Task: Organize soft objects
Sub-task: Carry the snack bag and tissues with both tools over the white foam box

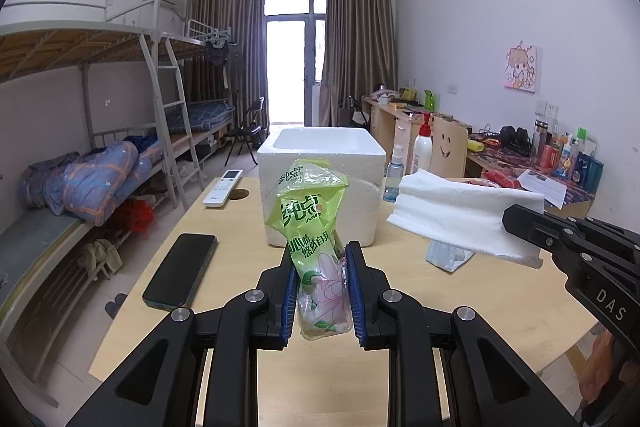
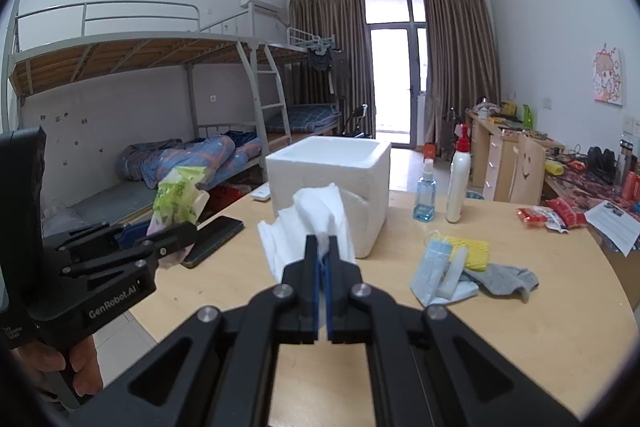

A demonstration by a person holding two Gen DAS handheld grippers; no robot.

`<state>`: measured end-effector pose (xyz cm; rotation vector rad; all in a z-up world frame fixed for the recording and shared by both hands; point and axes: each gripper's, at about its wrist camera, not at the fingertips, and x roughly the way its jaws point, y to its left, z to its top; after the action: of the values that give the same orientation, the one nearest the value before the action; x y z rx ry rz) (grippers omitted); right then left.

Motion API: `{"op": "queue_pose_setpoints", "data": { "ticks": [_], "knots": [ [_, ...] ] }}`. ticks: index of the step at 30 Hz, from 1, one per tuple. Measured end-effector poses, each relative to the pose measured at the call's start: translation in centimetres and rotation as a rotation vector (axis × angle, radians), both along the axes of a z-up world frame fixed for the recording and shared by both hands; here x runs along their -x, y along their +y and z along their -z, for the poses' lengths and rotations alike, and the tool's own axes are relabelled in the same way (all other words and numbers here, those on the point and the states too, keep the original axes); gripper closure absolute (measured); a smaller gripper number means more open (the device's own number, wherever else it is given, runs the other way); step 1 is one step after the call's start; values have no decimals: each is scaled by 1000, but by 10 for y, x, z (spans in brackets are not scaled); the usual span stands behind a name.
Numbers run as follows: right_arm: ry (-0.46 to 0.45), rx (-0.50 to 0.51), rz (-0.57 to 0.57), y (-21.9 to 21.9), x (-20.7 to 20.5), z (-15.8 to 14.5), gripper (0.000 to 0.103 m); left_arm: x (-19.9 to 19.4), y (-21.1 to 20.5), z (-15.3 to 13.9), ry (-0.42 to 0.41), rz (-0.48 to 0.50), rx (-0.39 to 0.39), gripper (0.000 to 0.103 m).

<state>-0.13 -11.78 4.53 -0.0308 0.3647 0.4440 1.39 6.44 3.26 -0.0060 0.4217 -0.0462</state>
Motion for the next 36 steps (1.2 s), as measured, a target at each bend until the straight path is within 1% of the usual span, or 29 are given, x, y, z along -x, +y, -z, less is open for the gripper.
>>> {"op": "queue_pose_setpoints", "data": {
  "ticks": [5, 11, 20, 27, 36],
  "knots": [
    [10, 5, 2, 1, -7, -3, 99, -12, 0, 0, 11, -2, 7, 79],
    [17, 10, -5, 5, -19, -10, 99, -33, -4, -5, 17, 6, -4, 79],
    [22, 15, -1, 11, -47, -22, 99, -73, -3, -13, 31, 8, 7, 79],
    [40, 13, 3, 17, -70, -25, 99, -107, -2, -18, 36, 10, 4, 79],
    [26, 23, 10, 23, -94, -38, 99, -144, -3, -29, 37, 9, -3, 79]
  ]
}}
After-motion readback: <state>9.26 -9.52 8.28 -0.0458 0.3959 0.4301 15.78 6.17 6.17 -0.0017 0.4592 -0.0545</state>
